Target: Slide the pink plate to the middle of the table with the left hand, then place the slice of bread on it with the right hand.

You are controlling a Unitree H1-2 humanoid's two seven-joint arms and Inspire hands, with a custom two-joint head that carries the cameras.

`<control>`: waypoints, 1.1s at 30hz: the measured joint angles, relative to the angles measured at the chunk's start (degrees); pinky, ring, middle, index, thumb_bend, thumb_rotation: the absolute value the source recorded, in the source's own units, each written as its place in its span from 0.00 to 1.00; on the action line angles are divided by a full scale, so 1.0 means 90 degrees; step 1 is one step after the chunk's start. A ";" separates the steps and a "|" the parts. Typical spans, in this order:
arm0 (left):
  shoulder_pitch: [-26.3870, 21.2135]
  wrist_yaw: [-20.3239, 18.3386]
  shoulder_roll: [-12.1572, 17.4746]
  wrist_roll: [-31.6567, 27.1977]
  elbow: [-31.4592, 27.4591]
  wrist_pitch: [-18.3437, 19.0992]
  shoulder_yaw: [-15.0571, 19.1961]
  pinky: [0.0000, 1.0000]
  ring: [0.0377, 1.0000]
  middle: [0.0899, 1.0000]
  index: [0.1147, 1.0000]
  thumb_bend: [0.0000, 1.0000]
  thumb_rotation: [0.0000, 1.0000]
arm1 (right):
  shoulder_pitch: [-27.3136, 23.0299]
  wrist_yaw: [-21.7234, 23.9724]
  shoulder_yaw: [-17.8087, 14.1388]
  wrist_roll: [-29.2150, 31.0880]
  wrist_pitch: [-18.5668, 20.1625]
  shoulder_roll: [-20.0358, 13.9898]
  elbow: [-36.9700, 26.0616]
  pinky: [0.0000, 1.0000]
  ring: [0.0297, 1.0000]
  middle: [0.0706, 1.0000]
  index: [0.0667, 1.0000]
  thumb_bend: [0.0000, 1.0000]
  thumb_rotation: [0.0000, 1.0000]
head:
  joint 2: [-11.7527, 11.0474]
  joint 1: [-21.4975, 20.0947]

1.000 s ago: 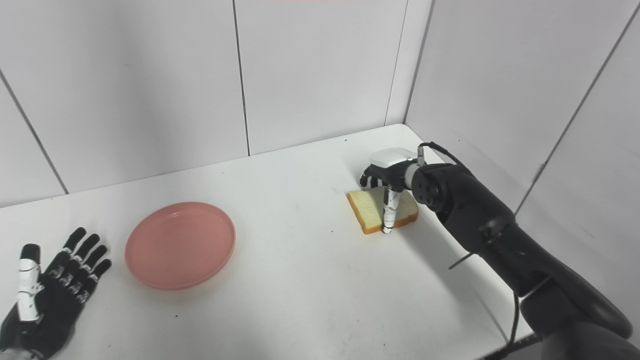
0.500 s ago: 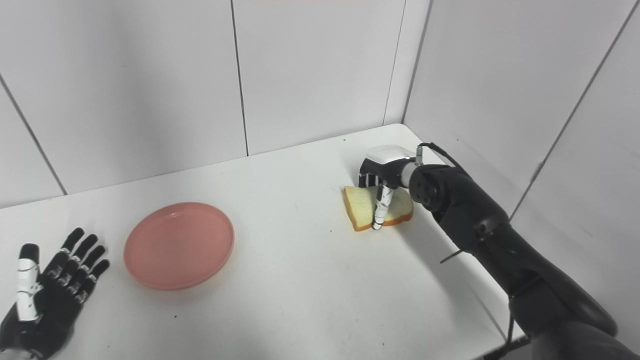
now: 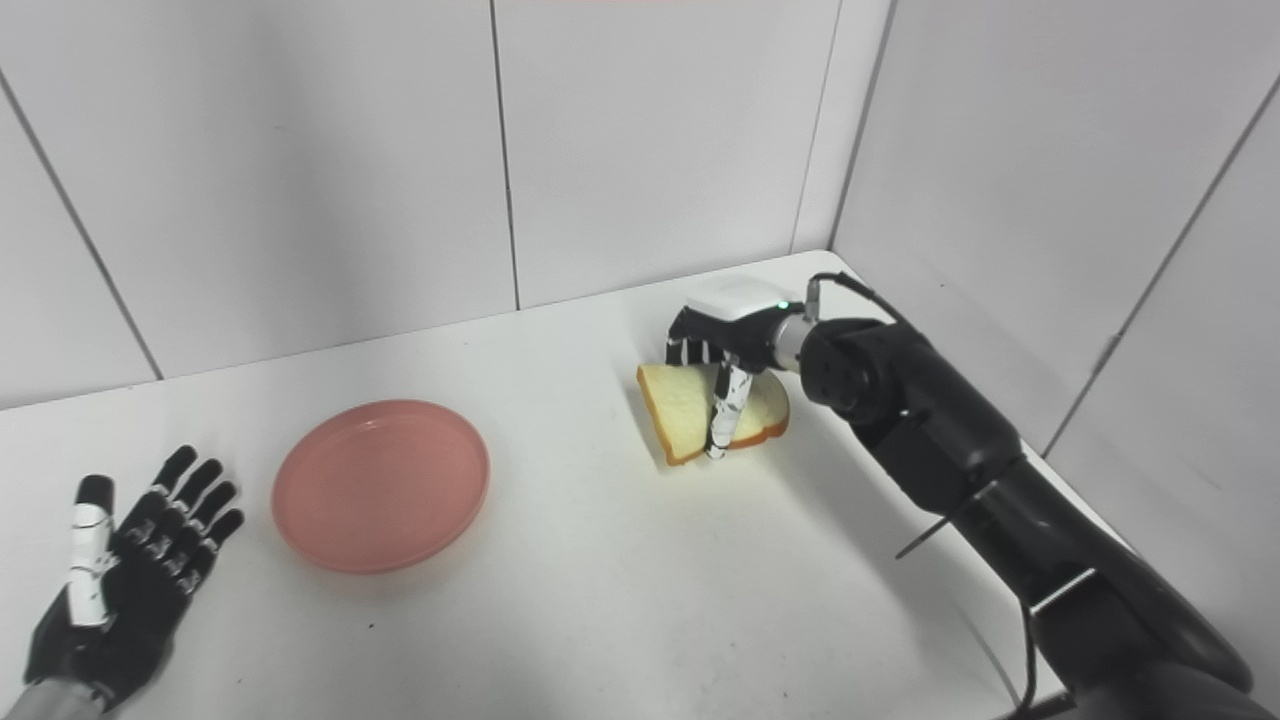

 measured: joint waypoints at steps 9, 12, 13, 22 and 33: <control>-0.0066 0.0395 -0.0338 0.0513 0.0170 -0.0334 -0.0202 1.00 0.99 0.99 1.00 0.71 1.00 | -0.0578 0.0388 0.0209 -0.0111 0.0211 0.0451 -0.0382 0.42 0.38 0.46 0.50 0.51 0.00 | -0.0225 0.1386; -0.0202 0.0508 -0.0434 0.0589 0.0401 -0.0464 -0.0252 1.00 1.00 1.00 1.00 0.74 1.00 | -0.0879 0.0392 0.0277 -0.0158 0.0204 0.0639 -0.0321 0.40 0.37 0.45 0.51 0.51 0.00 | -0.0244 0.1524; -0.0254 0.0519 -0.0460 0.0629 0.0459 -0.0477 -0.0262 1.00 1.00 1.00 1.00 0.74 1.00 | -0.0958 0.0390 0.0295 -0.0188 0.0203 0.0685 -0.0295 0.40 0.37 0.45 0.51 0.51 0.00 | -0.0244 0.1562; -0.0539 0.0518 -0.0541 0.0679 0.0912 -0.0675 -0.0318 1.00 1.00 1.00 1.00 0.73 1.00 | -0.1523 0.0361 0.0579 -0.0084 0.0092 0.1566 0.0175 0.37 0.36 0.45 0.52 0.51 0.00 | -0.0235 0.1544; -0.0636 0.0499 -0.0565 0.0685 0.1067 -0.0746 -0.0349 1.00 1.00 1.00 1.00 0.74 1.00 | -0.1955 -0.0159 0.1068 0.0032 -0.0453 0.2809 0.1368 0.46 0.40 0.47 0.45 0.52 0.00 | -0.0156 0.1563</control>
